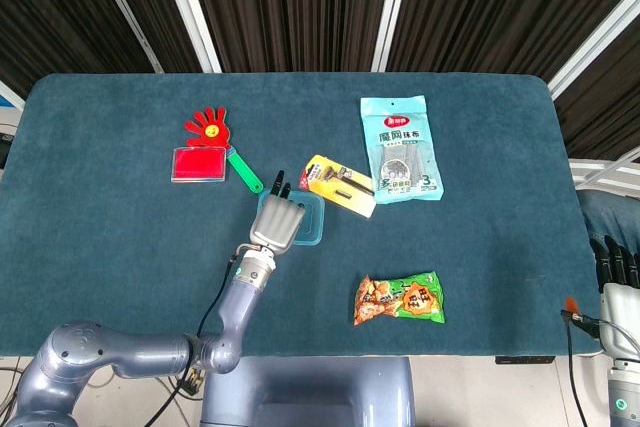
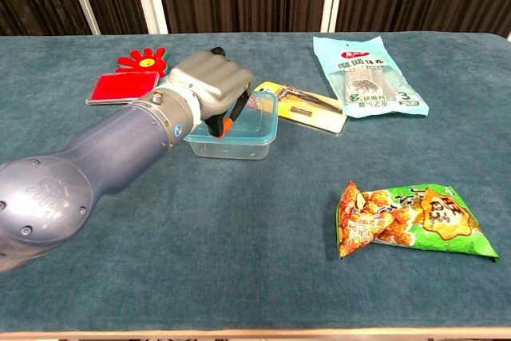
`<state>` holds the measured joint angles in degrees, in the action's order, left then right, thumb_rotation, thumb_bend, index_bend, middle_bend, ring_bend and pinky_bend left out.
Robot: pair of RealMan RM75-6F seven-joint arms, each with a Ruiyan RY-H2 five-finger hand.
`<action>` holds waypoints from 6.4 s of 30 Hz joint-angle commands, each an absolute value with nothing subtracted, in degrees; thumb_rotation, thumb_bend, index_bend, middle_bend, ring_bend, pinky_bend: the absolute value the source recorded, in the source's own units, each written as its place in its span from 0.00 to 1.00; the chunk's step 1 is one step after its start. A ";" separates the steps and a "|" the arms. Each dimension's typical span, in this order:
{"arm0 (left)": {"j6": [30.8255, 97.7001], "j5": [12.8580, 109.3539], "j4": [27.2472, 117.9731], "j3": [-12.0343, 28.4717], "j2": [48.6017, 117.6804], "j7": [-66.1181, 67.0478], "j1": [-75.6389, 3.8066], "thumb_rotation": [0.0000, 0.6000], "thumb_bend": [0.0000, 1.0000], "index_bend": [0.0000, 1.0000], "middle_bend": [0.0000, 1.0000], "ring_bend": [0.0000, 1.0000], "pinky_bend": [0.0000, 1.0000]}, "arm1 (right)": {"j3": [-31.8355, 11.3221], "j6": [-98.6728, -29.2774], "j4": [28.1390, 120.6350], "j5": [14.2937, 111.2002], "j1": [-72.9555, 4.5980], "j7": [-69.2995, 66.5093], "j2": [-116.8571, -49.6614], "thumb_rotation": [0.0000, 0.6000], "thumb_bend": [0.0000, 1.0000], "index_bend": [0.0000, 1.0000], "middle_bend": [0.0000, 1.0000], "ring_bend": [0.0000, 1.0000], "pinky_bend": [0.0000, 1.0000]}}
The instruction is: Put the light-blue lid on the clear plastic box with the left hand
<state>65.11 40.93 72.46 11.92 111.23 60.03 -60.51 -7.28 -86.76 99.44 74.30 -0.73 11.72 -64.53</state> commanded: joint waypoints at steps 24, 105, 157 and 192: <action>59.68 42.46 67.64 12.97 111.54 54.97 -59.20 1.00 0.52 0.64 0.59 0.17 0.01 | -7.31 -86.93 99.18 74.35 -0.71 11.80 -64.65 1.00 0.35 0.02 0.01 0.00 0.00; 52.07 43.56 50.73 20.20 117.50 48.09 -70.01 1.00 0.56 0.69 0.58 0.21 0.05 | -7.76 -86.54 99.32 72.79 -0.62 11.52 -64.64 1.00 0.35 0.02 0.01 0.00 0.00; 49.26 49.02 43.19 20.91 122.35 44.70 -68.64 1.00 0.56 0.69 0.58 0.21 0.05 | -7.81 -86.82 99.40 73.12 -0.64 11.30 -64.49 1.00 0.35 0.02 0.01 0.00 0.00; 89.84 68.13 105.69 -2.89 67.50 20.62 -18.49 1.00 0.31 0.19 0.11 0.03 0.00 | -6.41 -87.85 96.46 79.15 -1.47 12.62 -64.48 1.00 0.35 0.01 0.01 0.00 0.00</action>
<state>87.50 60.71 109.33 2.67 70.11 29.48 -24.90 -6.38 -87.82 96.49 79.12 -1.45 12.59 -64.47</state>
